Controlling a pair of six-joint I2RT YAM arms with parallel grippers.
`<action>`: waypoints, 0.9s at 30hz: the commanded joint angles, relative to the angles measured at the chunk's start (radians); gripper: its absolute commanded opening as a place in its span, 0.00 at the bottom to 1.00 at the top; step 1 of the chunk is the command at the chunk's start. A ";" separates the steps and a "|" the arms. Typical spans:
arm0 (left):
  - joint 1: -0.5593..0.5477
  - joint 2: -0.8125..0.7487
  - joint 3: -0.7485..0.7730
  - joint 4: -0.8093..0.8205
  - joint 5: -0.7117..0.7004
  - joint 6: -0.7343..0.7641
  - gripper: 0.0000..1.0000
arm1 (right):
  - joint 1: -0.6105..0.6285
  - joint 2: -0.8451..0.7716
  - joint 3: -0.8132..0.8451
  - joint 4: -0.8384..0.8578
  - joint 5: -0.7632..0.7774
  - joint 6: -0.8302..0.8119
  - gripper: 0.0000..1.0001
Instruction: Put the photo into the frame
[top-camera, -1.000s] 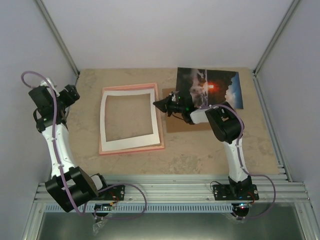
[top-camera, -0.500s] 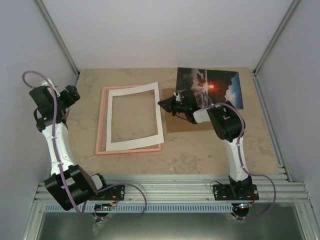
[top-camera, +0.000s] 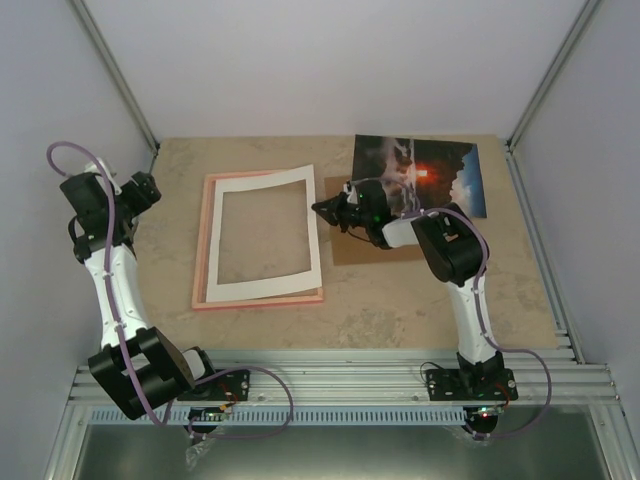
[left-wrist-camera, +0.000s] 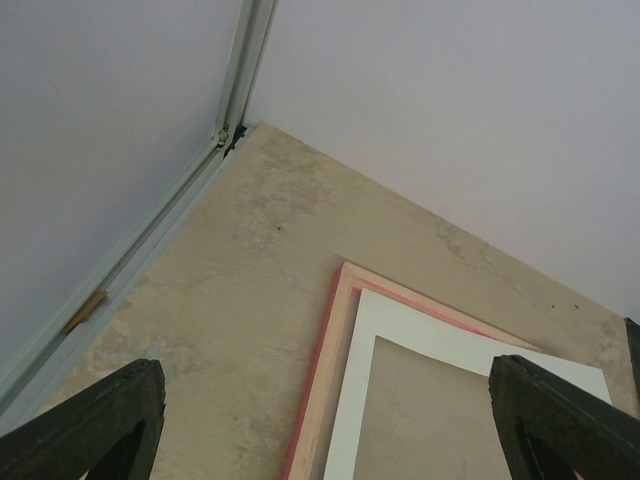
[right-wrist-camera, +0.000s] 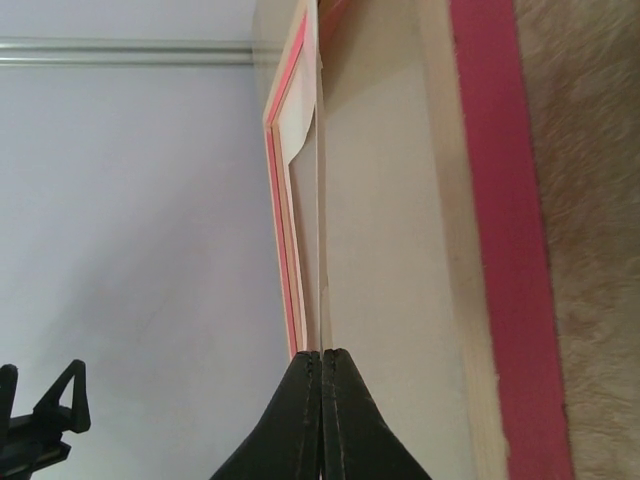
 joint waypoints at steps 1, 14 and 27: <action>0.006 -0.004 -0.009 0.010 -0.001 0.013 0.90 | 0.036 0.021 0.015 0.055 0.041 0.016 0.01; 0.006 -0.001 -0.007 0.006 -0.004 0.021 0.91 | 0.046 0.045 0.027 0.073 0.072 -0.099 0.01; 0.006 0.003 -0.013 0.008 -0.003 0.023 0.91 | 0.043 0.062 0.078 0.013 0.079 -0.183 0.01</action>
